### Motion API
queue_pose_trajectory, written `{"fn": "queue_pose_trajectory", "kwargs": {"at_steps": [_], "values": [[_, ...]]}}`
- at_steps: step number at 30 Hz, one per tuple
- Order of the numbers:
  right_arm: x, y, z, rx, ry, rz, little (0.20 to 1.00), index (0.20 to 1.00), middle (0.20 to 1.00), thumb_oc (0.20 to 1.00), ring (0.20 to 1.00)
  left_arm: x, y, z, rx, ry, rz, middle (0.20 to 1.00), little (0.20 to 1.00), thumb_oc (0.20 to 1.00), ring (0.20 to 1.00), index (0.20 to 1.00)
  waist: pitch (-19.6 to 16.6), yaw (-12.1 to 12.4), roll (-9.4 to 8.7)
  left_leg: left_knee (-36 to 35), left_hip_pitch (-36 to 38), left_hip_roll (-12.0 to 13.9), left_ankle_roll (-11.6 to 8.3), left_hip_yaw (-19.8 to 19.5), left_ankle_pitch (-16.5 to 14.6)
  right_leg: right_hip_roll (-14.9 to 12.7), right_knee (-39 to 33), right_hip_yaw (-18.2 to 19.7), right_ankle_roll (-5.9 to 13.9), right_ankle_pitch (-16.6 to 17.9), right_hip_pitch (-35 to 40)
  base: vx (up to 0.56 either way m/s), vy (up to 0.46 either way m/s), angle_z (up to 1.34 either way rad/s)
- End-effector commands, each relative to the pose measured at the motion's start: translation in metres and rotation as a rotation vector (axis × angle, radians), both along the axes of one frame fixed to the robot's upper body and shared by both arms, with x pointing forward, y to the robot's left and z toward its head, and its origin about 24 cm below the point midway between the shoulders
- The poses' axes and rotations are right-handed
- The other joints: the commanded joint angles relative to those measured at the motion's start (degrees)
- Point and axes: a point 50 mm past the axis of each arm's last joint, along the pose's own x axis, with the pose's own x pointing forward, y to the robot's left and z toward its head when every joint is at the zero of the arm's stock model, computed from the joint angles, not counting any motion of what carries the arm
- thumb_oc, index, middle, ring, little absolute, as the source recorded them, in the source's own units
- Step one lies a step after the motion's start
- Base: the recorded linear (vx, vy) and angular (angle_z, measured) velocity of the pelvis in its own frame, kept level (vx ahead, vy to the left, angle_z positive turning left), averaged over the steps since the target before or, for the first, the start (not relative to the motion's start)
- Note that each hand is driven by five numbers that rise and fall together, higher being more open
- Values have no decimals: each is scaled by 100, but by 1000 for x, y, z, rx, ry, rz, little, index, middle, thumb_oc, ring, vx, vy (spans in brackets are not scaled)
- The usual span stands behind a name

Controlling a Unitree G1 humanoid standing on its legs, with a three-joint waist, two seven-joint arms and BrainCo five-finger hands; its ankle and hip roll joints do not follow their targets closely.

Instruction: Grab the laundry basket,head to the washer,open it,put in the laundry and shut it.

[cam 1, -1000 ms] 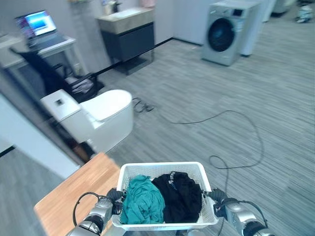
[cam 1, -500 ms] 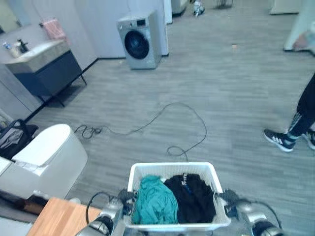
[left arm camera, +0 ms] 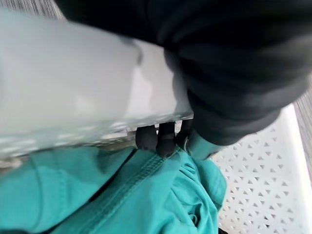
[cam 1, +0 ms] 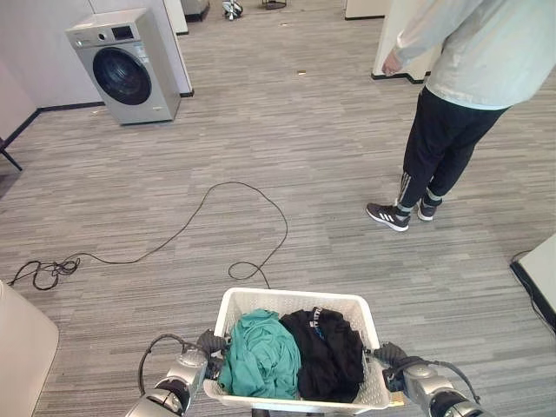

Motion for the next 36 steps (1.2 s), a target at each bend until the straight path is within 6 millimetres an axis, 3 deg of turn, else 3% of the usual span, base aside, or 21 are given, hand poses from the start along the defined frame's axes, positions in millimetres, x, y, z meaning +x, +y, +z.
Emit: {"fn": "queue_pose_trajectory", "kwargs": {"at_steps": [1,13,17,19,21,23,24,25,27,29,30,33,35,36], "values": [[24,27,9,127,-115,15,200,200,200,200,200,9,2,4,11,-26,-8,200,200,200,200,200,-277,-17,-413,149,161,-387,-290,289,-340,-541,-202,330,682,420,-59,27,-47,3],[12,14,4,119,-88,-45,200,200,200,200,200,4,4,1,-8,-16,41,200,200,200,200,200,-315,-80,-409,152,148,-443,-252,331,-419,-554,-270,429,714,457,-51,20,23,-2],[14,12,5,117,-91,-62,200,200,200,200,200,12,2,6,-18,-50,37,200,200,200,200,200,-242,-41,-376,267,-6,-539,-170,322,-531,-711,-149,526,811,487,-188,22,157,-3],[17,12,7,119,-103,-63,200,200,200,200,200,16,0,8,-19,-62,27,200,200,200,200,200,-208,-26,-358,311,-42,-592,-104,278,-596,-787,93,593,831,436,-268,26,188,1],[20,13,9,133,-122,-69,200,200,200,200,200,20,-3,11,-21,-78,12,200,200,200,200,200,-124,-19,-300,345,11,-617,-10,218,-662,-849,859,548,872,264,-451,26,174,3],[25,17,13,153,-147,-60,200,200,200,200,200,24,-2,14,-23,-98,13,200,200,200,200,200,4,-39,-247,341,88,-611,49,252,-697,-976,1738,367,915,455,-925,38,174,2],[25,19,13,160,-154,-52,200,200,200,200,200,26,-3,15,-23,-101,6,200,200,200,200,200,87,-61,-217,348,160,-591,52,260,-718,-958,2089,271,943,521,-1082,109,133,-4],[25,19,14,167,-160,-50,200,200,200,200,200,26,-3,15,-20,-97,-5,200,200,200,200,200,152,-168,-230,325,255,-627,38,167,-717,-763,2139,435,932,492,-1249,155,95,-4],[26,23,15,187,-168,-43,200,200,200,200,200,26,0,15,-16,-93,-6,200,200,200,200,200,172,-295,-246,332,363,-691,7,82,-715,-531,1817,538,842,478,-1525,183,49,13],[26,22,15,191,-167,-49,200,200,200,200,200,26,2,15,-13,-90,-7,200,200,200,200,200,183,-360,-276,272,523,-753,-26,57,-813,-564,1262,393,816,584,-1623,238,4,56],[25,20,15,189,-169,-55,200,200,200,200,200,27,3,15,-12,-90,4,200,200,200,200,200,199,-468,-293,246,683,-801,-56,-80,-895,-476,719,450,849,828,-1838,301,-17,59],[23,21,14,196,-167,-73,200,200,200,200,200,27,5,15,-63,-88,88,200,200,200,200,200,203,-639,-357,231,964,-829,-160,-323,-1011,-465,-34,491,974,1214,-1978,307,-45,42],[22,21,15,198,-173,-62,200,200,200,200,200,27,0,15,-66,-93,51,200,200,200,200,200,136,-740,-343,282,1179,-799,-196,-513,-1082,-407,-5,679,968,1318,-2070,428,-93,36],[15,18,13,199,-156,-63,200,200,200,200,200,23,-2,12,-74,-77,45,200,200,200,200,200,19,-781,-353,324,1356,-779,-220,-641,-1127,-322,108,740,865,1322,-1915,377,-95,42]]}}
